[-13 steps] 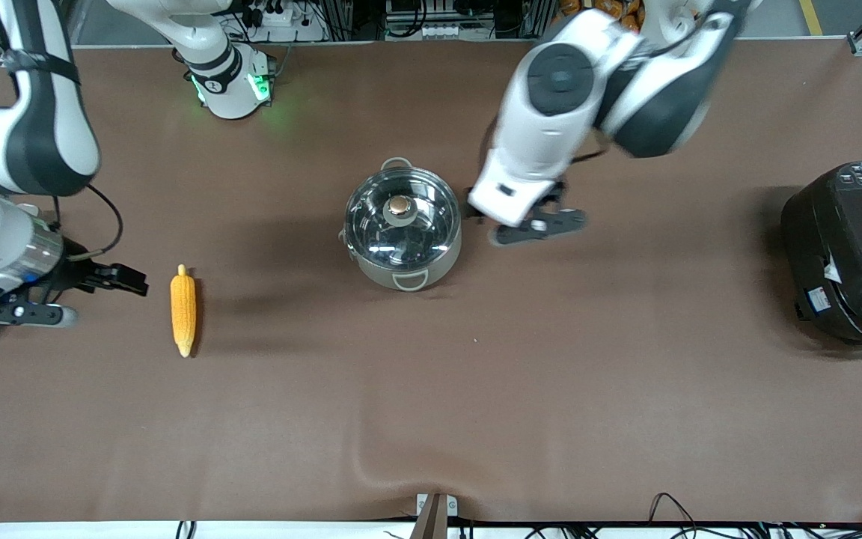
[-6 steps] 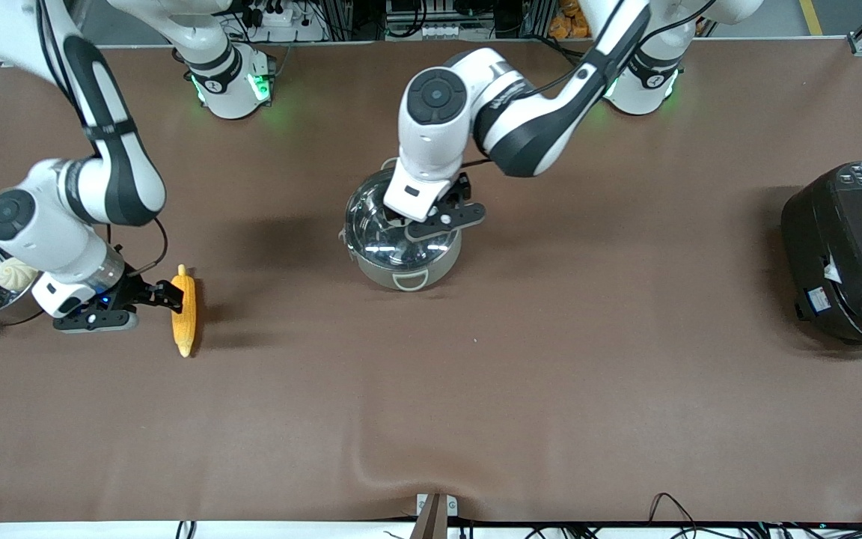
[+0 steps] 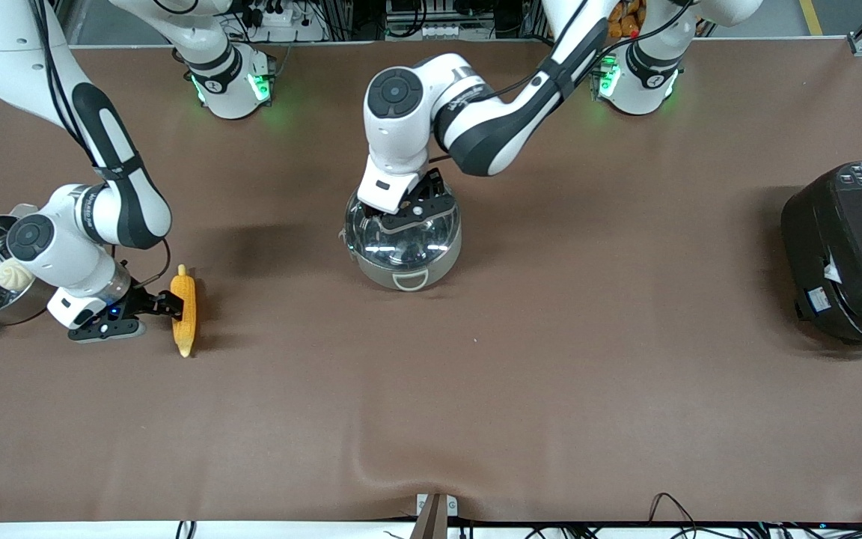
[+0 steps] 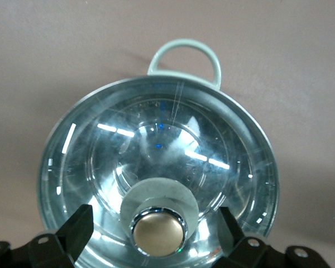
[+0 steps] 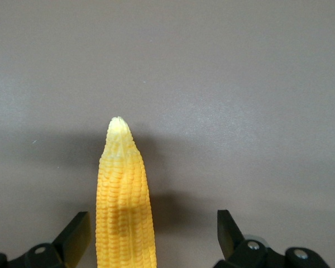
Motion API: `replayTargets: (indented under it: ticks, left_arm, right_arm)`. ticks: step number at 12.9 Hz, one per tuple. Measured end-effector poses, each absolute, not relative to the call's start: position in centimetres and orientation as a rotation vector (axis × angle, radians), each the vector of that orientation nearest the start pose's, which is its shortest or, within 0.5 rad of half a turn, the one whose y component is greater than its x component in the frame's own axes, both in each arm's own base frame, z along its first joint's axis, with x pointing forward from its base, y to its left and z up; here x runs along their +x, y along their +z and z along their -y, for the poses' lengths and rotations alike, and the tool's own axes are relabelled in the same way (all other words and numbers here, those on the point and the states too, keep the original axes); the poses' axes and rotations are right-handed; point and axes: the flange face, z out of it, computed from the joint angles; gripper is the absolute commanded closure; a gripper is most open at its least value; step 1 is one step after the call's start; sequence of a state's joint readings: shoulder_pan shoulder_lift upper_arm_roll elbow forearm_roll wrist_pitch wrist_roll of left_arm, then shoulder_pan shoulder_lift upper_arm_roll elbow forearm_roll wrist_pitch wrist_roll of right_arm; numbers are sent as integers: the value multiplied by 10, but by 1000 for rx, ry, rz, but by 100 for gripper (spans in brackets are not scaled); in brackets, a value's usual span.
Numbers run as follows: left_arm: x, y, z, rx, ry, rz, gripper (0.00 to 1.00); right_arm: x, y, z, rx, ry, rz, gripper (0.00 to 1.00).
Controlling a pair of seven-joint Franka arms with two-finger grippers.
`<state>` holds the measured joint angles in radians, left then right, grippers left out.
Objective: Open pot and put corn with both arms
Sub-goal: 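Grasp the lid knob with the left gripper while the right gripper grasps the corn, then lift the glass lid off the pot while the right gripper lifts the corn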
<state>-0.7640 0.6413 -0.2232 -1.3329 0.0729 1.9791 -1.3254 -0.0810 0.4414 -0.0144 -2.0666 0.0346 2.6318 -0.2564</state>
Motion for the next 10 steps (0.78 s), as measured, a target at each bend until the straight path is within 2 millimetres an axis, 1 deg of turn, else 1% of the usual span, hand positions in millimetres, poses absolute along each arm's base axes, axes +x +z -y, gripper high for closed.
replayTargets:
  ticks: [2, 3, 4, 7, 8, 10]
  left_arm:
    - [434, 354, 588, -3132, 89, 559, 10]
    - [434, 353, 589, -3131, 88, 557, 14]
    - [432, 353, 590, -3130, 82, 556, 14]
    - [425, 352, 595, -3123, 55, 538, 21]
    - [423, 351, 596, -3119, 53, 548, 21]
    - [422, 351, 596, -3114, 54, 555, 33]
  right_arm:
    - [601, 224, 55, -3133, -187, 212, 0]
    - [600, 219, 53, -3130, -176, 218, 0]
    - [599, 214, 49, -3125, -162, 226, 0]
    - [596, 194, 40, -3112, -113, 242, 0]
    - [595, 189, 37, -3107, -102, 243, 0]
    - [595, 185, 34, -3100, -99, 250, 0]
